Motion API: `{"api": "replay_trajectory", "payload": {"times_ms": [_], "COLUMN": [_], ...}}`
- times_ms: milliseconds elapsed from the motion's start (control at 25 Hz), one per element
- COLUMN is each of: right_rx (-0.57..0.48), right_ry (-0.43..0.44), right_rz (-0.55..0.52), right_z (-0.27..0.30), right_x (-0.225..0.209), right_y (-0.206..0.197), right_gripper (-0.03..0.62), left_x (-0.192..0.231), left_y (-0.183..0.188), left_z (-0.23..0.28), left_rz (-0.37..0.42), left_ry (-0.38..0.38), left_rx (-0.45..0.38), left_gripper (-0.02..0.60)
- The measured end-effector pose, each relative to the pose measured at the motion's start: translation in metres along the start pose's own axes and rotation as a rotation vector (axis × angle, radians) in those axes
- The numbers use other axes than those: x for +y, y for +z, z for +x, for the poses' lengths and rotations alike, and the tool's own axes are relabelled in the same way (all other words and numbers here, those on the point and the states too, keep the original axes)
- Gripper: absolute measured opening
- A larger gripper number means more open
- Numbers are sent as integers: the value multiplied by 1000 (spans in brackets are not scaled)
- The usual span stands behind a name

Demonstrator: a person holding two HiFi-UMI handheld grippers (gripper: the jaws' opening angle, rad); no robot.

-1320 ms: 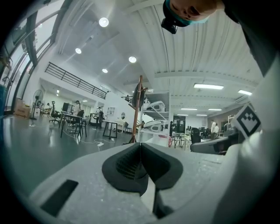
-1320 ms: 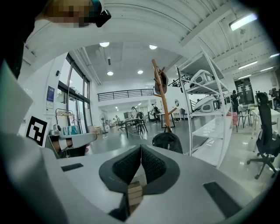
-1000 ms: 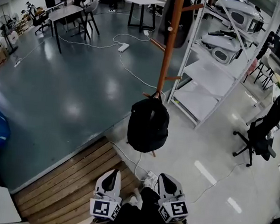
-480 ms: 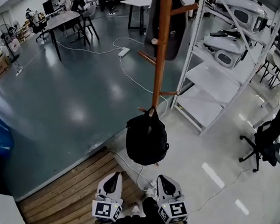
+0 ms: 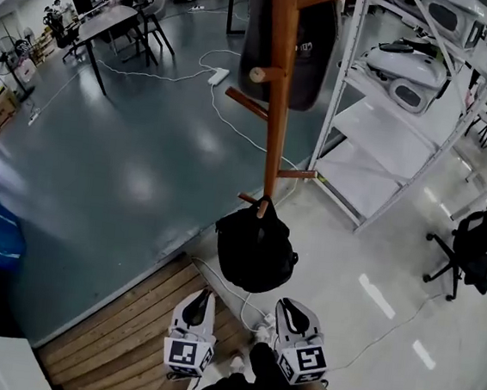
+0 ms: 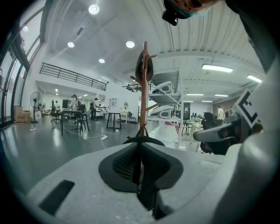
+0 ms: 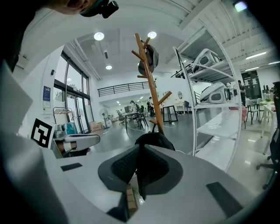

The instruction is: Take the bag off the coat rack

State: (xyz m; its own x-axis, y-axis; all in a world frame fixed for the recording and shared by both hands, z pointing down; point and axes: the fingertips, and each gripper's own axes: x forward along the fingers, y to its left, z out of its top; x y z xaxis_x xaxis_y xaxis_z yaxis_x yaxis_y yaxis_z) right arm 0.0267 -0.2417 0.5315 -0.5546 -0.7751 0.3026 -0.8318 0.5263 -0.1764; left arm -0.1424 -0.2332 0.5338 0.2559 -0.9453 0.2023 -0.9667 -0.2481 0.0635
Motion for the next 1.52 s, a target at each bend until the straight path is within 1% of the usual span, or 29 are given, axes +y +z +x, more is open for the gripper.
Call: {"api": "replay_trajectory", "payload": {"times_ms": [200,360,520,800,920,1080,1280,1440,1520], "right_rx": [31,62,86,140,154,169,192,211,216], "right_ry": [-2,-16,-20,-32,-40,-43,-54,-46,-47], "right_rz": [4,-4,-7,-2,12,18,6,-2,-4], "right_z": [29,49,69,100,110,122,136,145,149], "right_x": [-24,-42,-55,-78,-86,-94,-103,-104,-107], "right_y": [-7,-14,-22,-38,-44,-48,-54,-58,-60], "right_gripper": [15,19,71,124,140,163,186,201,207], "left_x": [9,15,25,45,53,61,68,77,79], "left_y": [-13,-24,-37,-55,-64,-68,-71,-74,-78], "left_z": [40,70,94,139,153,172,196,209,216], "left_rz": [2,13,29,47,56,78,117,130,140], "left_ry": [-16,-37,-48,-71,-75,-92,-108,-114,-122], "left_rx": [40,77,104,146,168,178,195,203,224], "left_gripper": [30,104,137,172,184,201,216,235,241]}}
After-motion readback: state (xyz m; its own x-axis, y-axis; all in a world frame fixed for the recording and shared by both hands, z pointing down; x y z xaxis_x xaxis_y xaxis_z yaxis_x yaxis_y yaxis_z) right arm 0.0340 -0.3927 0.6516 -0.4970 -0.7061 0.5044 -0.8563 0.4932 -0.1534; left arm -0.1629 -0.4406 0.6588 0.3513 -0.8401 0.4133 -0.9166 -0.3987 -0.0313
